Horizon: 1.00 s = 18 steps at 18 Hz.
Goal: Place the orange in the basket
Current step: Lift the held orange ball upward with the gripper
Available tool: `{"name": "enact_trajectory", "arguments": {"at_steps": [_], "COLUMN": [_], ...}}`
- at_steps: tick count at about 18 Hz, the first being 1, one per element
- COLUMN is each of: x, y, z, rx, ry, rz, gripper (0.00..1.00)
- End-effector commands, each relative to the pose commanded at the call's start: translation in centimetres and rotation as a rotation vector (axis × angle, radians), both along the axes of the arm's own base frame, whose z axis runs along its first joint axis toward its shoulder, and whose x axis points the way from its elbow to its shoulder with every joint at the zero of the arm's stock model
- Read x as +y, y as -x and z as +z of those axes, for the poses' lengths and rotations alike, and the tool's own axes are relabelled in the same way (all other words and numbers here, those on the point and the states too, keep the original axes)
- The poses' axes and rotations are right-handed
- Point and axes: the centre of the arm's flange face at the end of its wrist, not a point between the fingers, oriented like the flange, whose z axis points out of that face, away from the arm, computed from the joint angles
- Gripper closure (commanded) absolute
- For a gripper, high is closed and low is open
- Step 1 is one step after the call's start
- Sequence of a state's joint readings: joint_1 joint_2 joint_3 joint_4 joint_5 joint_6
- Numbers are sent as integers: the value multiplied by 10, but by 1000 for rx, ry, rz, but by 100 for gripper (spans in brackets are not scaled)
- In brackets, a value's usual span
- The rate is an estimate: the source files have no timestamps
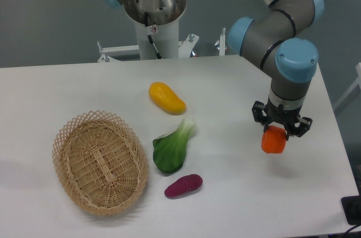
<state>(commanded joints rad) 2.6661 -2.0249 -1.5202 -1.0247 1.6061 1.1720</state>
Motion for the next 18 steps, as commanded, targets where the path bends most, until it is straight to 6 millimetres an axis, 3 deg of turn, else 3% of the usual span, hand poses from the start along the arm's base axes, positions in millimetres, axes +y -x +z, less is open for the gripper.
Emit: {"name": "enact_trajectory", "arguments": {"at_steps": [11, 18], "x": [5, 26], "y": [-7, -24], "z": [5, 9], "rx": [-7, -31], "ry": [-27, -83], "rz": [1, 26], "gripper": [63, 63]}}
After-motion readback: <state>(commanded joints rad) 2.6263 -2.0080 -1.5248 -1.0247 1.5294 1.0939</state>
